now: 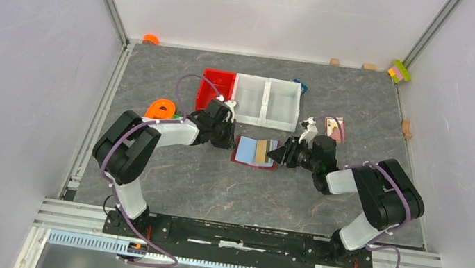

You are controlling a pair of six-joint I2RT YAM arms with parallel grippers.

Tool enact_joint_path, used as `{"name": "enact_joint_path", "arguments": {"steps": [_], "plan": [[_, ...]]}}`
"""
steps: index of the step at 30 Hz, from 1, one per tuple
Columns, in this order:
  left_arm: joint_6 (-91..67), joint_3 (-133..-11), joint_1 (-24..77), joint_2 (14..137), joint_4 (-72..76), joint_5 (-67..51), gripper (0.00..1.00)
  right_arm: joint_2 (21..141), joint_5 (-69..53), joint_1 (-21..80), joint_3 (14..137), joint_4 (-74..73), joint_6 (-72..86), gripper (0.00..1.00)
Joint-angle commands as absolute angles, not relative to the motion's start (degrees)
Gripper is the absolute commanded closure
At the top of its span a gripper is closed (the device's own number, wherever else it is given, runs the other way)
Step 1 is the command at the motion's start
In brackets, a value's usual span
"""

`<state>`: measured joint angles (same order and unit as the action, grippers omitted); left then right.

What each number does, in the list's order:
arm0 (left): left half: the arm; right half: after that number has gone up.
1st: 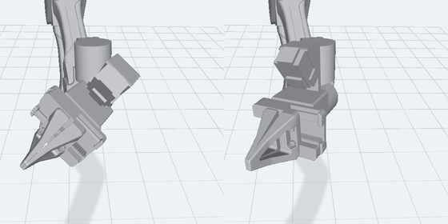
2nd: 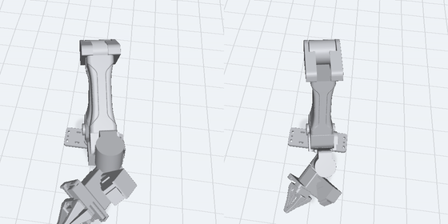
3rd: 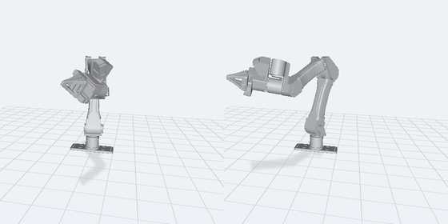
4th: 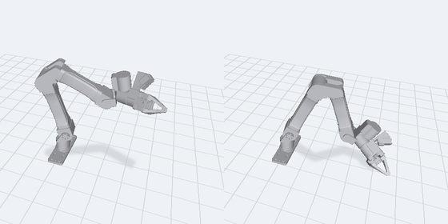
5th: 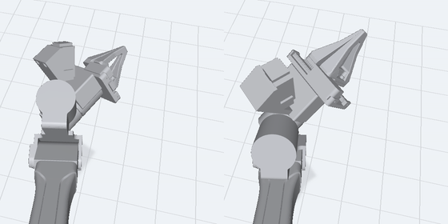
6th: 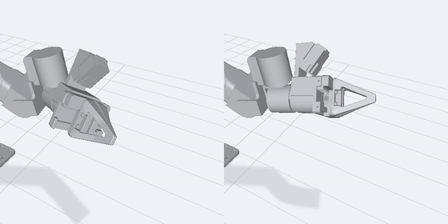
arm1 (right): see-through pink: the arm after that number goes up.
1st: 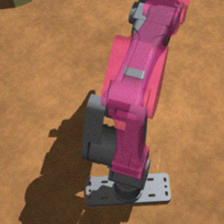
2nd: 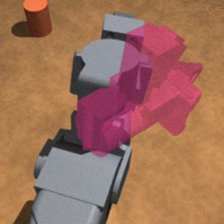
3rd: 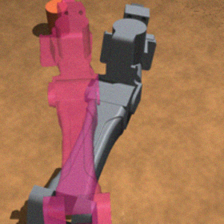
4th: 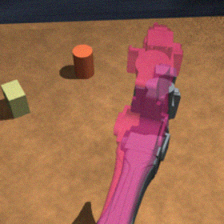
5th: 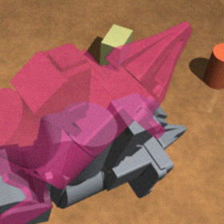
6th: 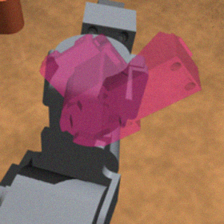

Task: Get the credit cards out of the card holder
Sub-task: Remove the credit card from the card holder.

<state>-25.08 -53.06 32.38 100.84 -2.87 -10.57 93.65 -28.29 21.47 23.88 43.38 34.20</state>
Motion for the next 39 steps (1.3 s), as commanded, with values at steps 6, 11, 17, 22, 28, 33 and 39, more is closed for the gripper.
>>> {"name": "enact_joint_path", "arguments": {"steps": [6,11,17,22,28,33,39], "plan": [[-22.76,-53.0,32.32,100.11,-2.41,-10.48,0.98,95.44,-32.8,20.79,22.47,52.18,37.44,0.62],[-22.76,-52.91,32.33,100.05,-2.42,-10.6,0.98,95.63,-33.36,20.55,22.16,53.26,38.18,0.7],[-22.85,-52.31,32.3,98.98,-2.2,-10.45,0.97,95.98,-33.93,20.21,22.2,53.43,38.15,0.91],[-22.86,-49.49,32.3,94.13,-0.59,-7.39,0.94,95.8,-33.95,20.13,21.81,54.06,38.46,0.99],[-22.85,-43.72,32.33,85.04,4.67,-6.4,0.87,97.13,-35.78,20.1,20.92,58.76,41.21,1.0],[-23.0,-38.45,32.28,78.57,10.71,-6.67,0.77,96.8,-36.07,20.13,20.68,59.59,41.4,1.0],[-24.14,-32.14,32.27,73.55,23.92,-16.16,0.51,95.92,-35.64,20.13,20.28,59.41,40.56,1.0]]}}
